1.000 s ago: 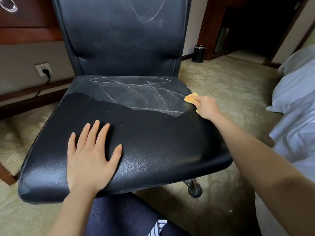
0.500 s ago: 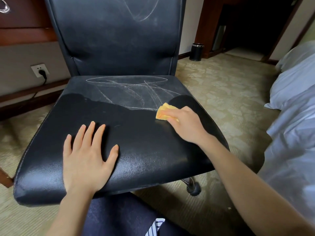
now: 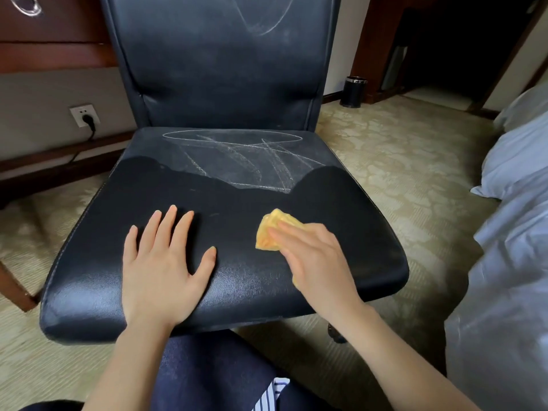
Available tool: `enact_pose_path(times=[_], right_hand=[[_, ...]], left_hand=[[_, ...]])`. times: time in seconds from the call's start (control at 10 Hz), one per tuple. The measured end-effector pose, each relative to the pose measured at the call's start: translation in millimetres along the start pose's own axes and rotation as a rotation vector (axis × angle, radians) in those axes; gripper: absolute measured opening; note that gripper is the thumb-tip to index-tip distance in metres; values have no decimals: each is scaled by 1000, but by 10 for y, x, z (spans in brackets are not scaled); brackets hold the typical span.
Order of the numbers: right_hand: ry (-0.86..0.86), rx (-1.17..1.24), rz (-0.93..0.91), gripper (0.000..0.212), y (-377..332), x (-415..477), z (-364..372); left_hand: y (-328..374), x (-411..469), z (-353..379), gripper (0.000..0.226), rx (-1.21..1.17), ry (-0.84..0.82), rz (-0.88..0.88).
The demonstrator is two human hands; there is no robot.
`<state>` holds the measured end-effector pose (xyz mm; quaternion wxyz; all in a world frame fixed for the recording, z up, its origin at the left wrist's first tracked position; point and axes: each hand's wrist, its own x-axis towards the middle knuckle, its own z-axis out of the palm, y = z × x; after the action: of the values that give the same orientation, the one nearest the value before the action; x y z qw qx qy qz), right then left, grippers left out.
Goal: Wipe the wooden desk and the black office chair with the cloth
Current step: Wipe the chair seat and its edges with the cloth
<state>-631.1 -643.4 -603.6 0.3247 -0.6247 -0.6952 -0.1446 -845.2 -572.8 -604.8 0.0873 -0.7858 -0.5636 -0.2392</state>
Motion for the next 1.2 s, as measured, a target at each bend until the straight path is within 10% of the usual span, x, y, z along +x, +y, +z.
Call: enact_pose_path(times=[0.7,1.2], right_hand=[[-240,-137,713,39,1474,1510,316],[-334,-2,197,34,398,1120,585]], left_hand=[[-5,-11,-13,68,12,-27,1],[-6,-9,0,67,34,-26,-4]])
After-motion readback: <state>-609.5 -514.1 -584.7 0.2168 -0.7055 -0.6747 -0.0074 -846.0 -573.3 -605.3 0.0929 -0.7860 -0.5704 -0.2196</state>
